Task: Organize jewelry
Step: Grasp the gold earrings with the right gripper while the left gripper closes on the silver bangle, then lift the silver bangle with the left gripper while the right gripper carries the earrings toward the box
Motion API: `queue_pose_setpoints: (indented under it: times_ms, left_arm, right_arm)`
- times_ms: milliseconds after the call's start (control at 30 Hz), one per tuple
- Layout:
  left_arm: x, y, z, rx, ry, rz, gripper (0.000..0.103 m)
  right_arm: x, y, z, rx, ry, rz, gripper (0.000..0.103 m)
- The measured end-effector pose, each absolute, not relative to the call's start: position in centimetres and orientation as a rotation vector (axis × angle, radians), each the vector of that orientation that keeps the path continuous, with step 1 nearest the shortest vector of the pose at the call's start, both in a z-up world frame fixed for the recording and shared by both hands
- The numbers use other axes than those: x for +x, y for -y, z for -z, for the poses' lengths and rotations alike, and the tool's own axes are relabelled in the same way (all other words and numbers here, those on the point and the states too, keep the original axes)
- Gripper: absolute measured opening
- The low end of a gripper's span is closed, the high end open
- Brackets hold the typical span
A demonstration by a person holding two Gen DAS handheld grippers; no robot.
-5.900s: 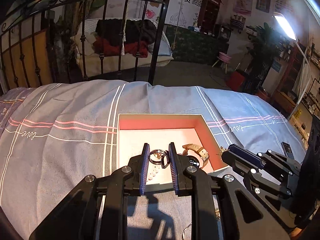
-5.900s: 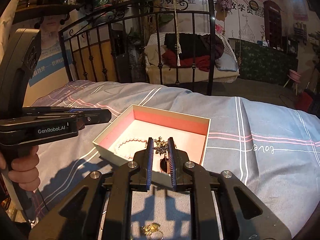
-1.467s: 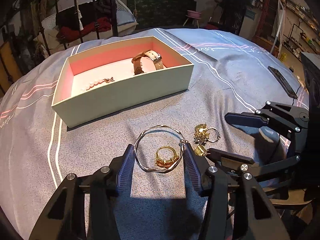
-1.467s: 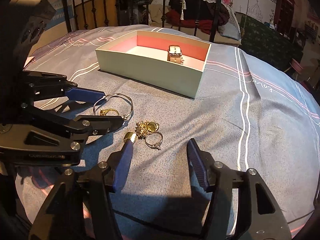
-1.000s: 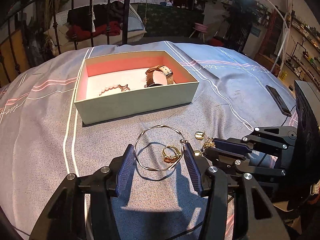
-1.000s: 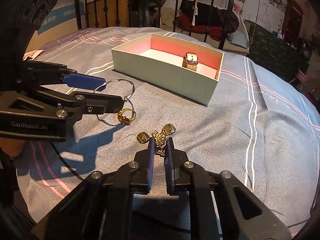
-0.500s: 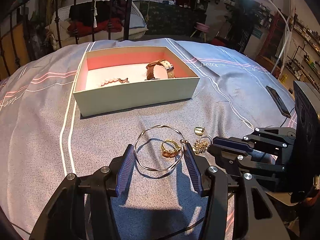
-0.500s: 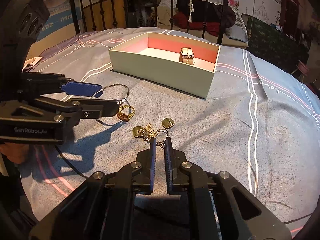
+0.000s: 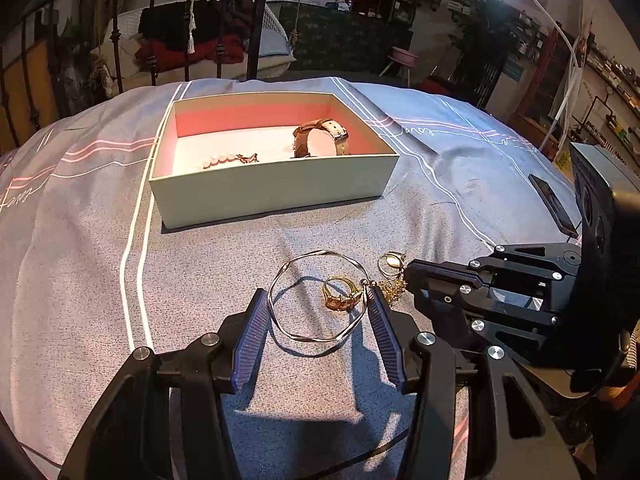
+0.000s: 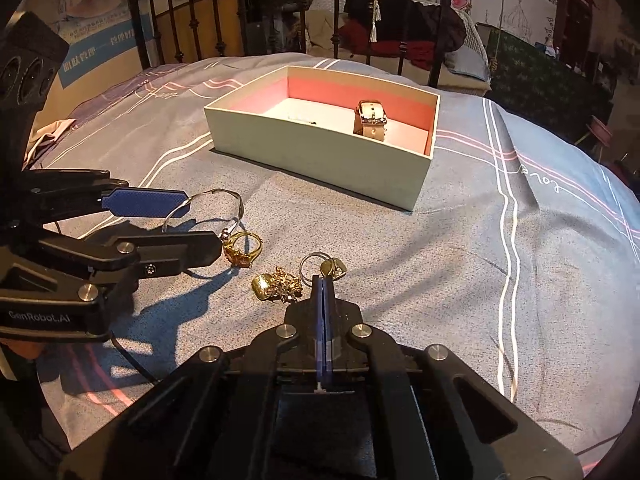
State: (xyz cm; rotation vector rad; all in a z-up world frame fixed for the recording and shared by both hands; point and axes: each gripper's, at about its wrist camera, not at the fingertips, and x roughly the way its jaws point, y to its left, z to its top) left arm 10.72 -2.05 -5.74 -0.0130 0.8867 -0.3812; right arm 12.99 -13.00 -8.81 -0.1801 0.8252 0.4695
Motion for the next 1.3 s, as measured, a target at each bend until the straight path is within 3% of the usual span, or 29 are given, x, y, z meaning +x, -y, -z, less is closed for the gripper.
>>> queue_pose_setpoints:
  times_ms: [333,767,800,867,933,1133,1200,1233,1300]
  left_arm:
    - [10.7,1.4,5.5,-0.022,-0.883,0.367,0.05]
    - [10.6,1.0,5.6,-0.033,-0.883,0.361,0.05]
    - [10.6,0.9,5.5,-0.036,-0.882,0.362,0.05]
    - [10.6,0.7,5.4,-0.039,-0.879,0.36,0.05]
    - [10.7,0.6,5.5,-0.043,-0.879,0.358,0.05]
    - [10.6,0.6,5.5,-0.044,-0.884,0.356,0.05]
    - [10.6,0.6,5.4,-0.041,-0.885,0.357,0.05]
    - [10.6,0.6,5.3,-0.038,-0.882,0.356,0.05]
    - [10.6,0.5,5.1,-0.041,-0.876,0.356,0.05]
  right_arm:
    - [13.4,14.0,8.9,-0.056,-0.856,-0.489,0.002]
    - [15.7,12.0,9.2,-0.094,-0.909,-0.465,0.004]
    - [15.9,12.0,9.2,-0.089,-0.912,-0.468,0.008]
    - [15.9,12.1,9.2,-0.08,-0.916,-0.476,0.029]
    - [16.0,12.0,9.1,-0.084,-0.91,-0.469,0.04]
    - [17.8,11.3,9.3,-0.101,-0.938,-0.469,0.039]
    - [18.1,10.7,9.4,-0.148,-0.94,-0.472,0.032]
    - [18.0,10.5,9.4,-0.164,-0.937,-0.479,0.022]
    - [17.5,10.3,9.3,-0.189,-0.925,-0.478,0.019]
